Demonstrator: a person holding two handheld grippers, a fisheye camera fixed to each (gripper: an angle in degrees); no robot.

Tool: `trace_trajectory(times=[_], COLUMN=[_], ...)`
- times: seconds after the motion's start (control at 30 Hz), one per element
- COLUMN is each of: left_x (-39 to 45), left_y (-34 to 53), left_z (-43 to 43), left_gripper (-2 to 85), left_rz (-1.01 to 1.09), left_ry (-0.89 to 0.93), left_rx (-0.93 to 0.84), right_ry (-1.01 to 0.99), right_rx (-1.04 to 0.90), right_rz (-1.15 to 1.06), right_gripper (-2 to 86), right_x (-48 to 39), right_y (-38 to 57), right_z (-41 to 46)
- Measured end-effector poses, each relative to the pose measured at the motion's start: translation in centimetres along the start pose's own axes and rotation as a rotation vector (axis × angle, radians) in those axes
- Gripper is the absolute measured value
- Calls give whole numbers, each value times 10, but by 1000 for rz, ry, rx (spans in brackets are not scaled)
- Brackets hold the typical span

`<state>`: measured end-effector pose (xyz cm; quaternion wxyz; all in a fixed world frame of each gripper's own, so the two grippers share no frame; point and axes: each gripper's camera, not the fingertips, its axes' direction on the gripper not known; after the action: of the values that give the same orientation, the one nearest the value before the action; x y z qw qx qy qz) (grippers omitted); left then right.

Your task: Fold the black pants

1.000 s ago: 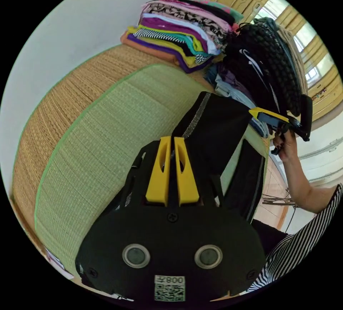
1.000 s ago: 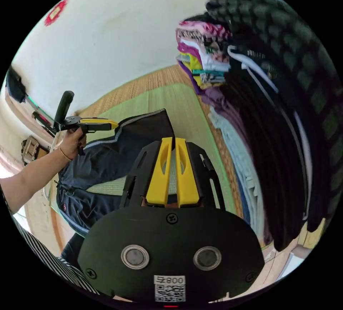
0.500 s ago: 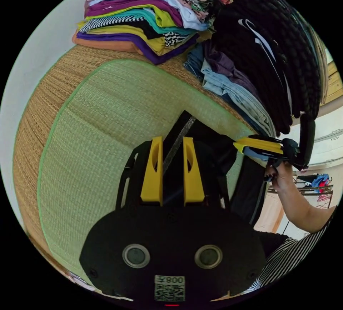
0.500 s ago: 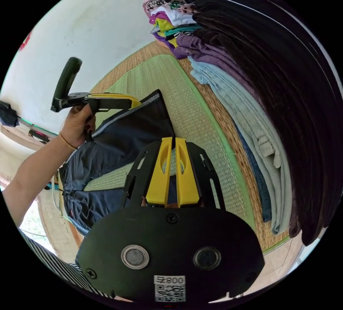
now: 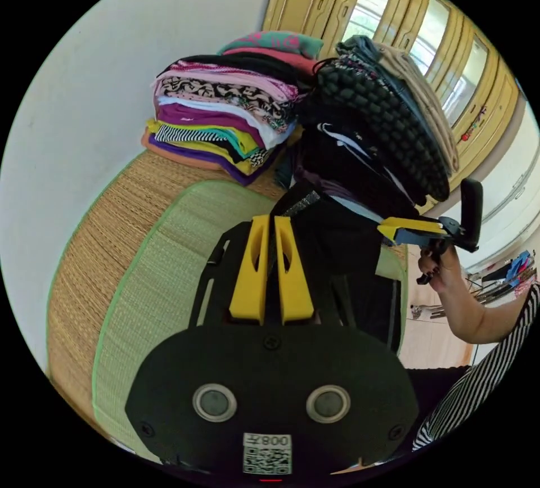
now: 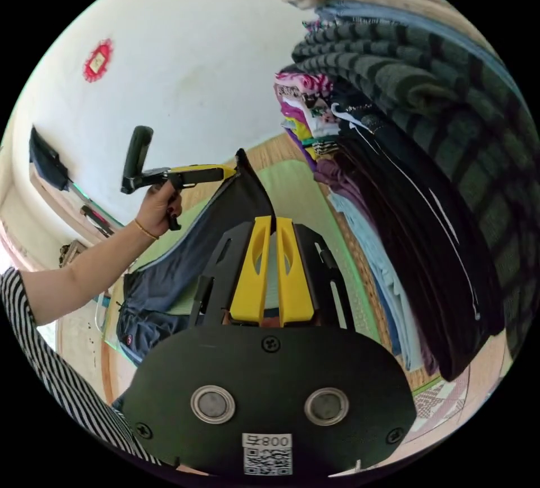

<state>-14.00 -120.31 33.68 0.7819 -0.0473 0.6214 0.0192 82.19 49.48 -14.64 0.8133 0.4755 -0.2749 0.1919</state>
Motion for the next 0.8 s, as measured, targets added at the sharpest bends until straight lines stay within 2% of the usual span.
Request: trace_trajectory(times=[0.1, 0.13, 0.2, 0.3, 0.4, 0.53, 0.6, 0.7, 0.8], left_x=[-10, -11, -5, 21, 51, 71, 73, 78, 77], left_y=[2, 6, 27, 66, 107, 139, 151, 162, 172], left_z=[35, 38, 37, 43, 59, 82, 83, 86, 75], left_gripper=[24, 27, 40, 67, 84, 84, 66, 29, 16], left_rz=[-73, -80, -70, 15, 80, 118, 100, 127, 94], left_ry=[-62, -49, 80, 308, 397, 347, 320, 243, 284], left_rx=[-161, -164, -108, -129, -206, -322, -297, -321, -292], right_ry=[152, 176, 237, 224, 210, 256, 287, 368, 337], right_rx=[-159, -191, -219, -211, -224, -307, -370, -361, -364], right_rz=[20, 16, -6, -2, 29, 81, 78, 42, 35], right_gripper=[28, 30, 40, 62, 69, 75, 68, 29, 10], right_x=[12, 13, 13, 13, 12, 10, 8, 2, -5], right_y=[-6, -5, 9, 39, 84, 136, 157, 165, 160], right_z=[38, 43, 42, 21, -5, -18, -12, -7, -13])
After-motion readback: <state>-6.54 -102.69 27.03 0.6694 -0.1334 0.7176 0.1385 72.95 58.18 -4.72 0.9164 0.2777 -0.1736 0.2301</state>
